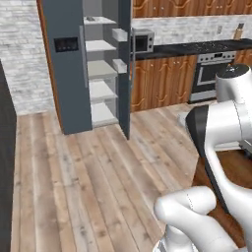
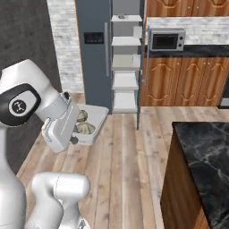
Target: Place two dumplings into each of the tupperware containers and then place the containers in the fridge.
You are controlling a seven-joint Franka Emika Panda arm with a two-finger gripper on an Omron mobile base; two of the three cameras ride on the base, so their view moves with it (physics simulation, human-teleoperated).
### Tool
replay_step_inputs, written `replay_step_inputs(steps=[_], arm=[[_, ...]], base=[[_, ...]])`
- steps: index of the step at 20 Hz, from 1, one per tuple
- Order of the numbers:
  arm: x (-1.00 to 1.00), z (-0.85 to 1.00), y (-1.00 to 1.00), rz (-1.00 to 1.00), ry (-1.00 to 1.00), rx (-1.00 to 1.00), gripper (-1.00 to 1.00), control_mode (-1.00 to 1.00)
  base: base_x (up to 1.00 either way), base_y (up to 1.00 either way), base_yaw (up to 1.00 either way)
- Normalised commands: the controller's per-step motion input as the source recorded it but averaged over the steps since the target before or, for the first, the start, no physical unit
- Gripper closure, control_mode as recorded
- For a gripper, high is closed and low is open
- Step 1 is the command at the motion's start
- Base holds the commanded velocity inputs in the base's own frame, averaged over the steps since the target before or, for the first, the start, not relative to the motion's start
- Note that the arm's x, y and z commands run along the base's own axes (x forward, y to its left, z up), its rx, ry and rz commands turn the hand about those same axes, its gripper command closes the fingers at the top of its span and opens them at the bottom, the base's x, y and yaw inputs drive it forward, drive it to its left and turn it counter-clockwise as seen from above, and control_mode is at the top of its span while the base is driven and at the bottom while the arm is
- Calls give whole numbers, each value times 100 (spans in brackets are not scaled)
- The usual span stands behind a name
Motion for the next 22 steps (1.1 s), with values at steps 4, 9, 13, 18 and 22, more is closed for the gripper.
replay_step_inputs(steps=[4, 9, 13, 18, 22], arm=[[0, 0, 0, 0, 0, 0, 100, 100], [0, 0, 0, 0, 0, 0, 100, 100], [0, 0, 0, 0, 0, 0, 100, 100], [0, 0, 0, 0, 0, 0, 100, 100], [0, 0, 0, 0, 0, 0, 100, 100]], base=[[100, 100, 0], [100, 38, 0], [100, -16, 0], [100, -49, 3], [100, -58, 13]])
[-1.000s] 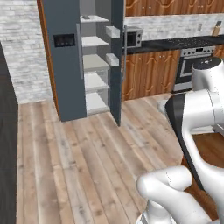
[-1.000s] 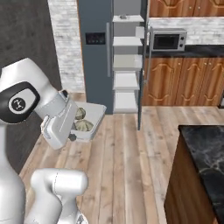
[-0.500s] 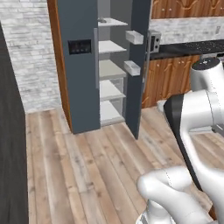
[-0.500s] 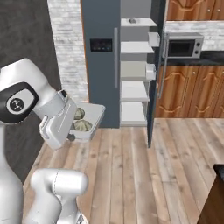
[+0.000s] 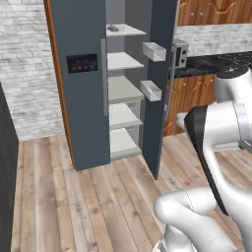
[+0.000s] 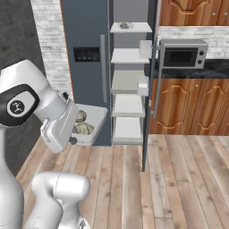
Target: Place two dumplings into each of the tupperware containers and then place the containers in the fridge.
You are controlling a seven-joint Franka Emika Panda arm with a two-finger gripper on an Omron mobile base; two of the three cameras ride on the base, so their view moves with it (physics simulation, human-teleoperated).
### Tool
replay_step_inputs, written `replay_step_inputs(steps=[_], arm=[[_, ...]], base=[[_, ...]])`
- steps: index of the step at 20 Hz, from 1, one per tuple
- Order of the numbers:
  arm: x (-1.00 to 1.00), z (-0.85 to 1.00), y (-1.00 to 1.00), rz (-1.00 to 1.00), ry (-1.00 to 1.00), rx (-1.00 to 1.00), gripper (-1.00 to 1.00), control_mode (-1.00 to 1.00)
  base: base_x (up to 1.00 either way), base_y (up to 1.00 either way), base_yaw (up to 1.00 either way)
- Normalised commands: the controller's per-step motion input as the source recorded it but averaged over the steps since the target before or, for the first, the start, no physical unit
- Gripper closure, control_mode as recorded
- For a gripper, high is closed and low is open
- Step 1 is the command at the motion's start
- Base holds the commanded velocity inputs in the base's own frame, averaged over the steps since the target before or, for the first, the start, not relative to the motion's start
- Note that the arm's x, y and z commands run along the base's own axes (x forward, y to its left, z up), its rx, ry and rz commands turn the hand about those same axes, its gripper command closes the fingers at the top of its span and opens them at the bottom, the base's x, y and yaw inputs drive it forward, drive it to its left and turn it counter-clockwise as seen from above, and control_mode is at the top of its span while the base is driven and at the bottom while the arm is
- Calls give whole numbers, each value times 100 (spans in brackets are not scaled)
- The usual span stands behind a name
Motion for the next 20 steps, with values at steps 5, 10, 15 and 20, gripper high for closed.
replay_step_inputs(steps=[5, 10, 15, 20], arm=[[0, 0, 0, 0, 0, 0, 100, 100], [0, 0, 0, 0, 0, 0, 100, 100], [0, 0, 0, 0, 0, 0, 100, 100], [0, 0, 0, 0, 0, 0, 100, 100]], base=[[100, -8, 23], [100, 0, 15], [100, -6, 5], [70, -48, 3]])
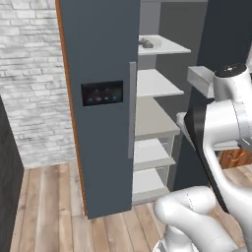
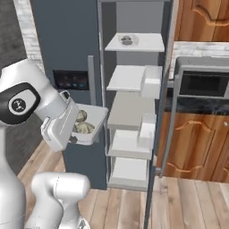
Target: Place two dumplings into each of the tupperware containers and then place the containers in the fridge.
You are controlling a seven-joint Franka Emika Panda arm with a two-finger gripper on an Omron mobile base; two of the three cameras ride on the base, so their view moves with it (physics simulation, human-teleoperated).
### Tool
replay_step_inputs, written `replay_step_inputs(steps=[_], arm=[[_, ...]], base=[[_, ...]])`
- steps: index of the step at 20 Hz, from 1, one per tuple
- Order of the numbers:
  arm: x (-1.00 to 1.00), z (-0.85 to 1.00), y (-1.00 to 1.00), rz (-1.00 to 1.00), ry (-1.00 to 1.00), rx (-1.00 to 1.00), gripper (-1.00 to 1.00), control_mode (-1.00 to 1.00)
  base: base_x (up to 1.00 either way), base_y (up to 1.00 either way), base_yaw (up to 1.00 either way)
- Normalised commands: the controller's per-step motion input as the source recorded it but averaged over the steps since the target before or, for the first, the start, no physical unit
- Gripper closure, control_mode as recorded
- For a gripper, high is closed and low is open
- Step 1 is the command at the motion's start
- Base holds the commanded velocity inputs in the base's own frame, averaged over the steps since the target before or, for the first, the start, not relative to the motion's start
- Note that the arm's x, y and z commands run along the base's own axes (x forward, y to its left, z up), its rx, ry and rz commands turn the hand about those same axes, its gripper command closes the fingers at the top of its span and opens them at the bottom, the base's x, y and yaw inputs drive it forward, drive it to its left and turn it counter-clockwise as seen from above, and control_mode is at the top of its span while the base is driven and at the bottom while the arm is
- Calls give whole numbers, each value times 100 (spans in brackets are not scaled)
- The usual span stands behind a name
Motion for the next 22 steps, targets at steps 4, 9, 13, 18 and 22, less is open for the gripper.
replay_step_inputs(steps=[4, 9, 13, 18, 22], arm=[[0, 0, 0, 0, 0, 0, 100, 100], [0, 0, 0, 0, 0, 0, 100, 100], [0, 0, 0, 0, 0, 0, 100, 100], [0, 0, 0, 0, 0, 0, 100, 100], [0, 0, 0, 0, 0, 0, 100, 100]], base=[[69, -17, 0], [80, 5, 0], [77, -3, 0], [36, -46, 3], [14, -40, 1]])
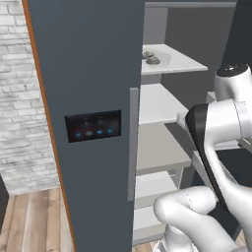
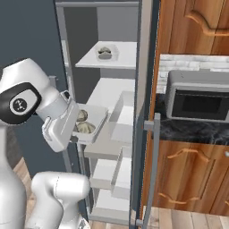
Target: Place two dumplings into each of the tupperware containers and then place the containers in the fridge.
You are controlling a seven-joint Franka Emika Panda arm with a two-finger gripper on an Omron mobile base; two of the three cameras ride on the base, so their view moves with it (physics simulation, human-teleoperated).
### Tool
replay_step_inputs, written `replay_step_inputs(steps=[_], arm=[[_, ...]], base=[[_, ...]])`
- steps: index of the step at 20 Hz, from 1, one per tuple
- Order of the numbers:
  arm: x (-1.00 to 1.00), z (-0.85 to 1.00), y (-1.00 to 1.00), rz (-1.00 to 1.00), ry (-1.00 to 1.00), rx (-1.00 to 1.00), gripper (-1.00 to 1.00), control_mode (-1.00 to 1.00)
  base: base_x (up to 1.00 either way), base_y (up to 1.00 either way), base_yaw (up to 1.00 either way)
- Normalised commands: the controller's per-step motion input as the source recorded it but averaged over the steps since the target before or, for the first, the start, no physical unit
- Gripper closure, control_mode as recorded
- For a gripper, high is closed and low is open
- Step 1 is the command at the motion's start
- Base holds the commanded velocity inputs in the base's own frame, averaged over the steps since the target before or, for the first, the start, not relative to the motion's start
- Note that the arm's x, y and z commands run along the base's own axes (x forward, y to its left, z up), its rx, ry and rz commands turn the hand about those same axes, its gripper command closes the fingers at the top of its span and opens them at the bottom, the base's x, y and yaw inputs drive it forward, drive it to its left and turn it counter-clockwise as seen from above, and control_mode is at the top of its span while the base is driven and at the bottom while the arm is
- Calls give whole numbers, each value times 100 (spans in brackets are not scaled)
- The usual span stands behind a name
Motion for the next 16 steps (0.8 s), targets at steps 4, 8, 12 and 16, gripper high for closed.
replay_step_inputs(steps=[4, 8, 12, 16], arm=[[0, 0, 0, 0, 0, 0, 100, 100], [0, 0, 0, 0, 0, 0, 100, 100], [0, 0, 0, 0, 0, 0, 100, 100], [0, 0, 0, 0, 0, 0, 100, 100]], base=[[27, 1, 0], [55, 9, 0], [32, -16, 0], [4, -59, -2]])
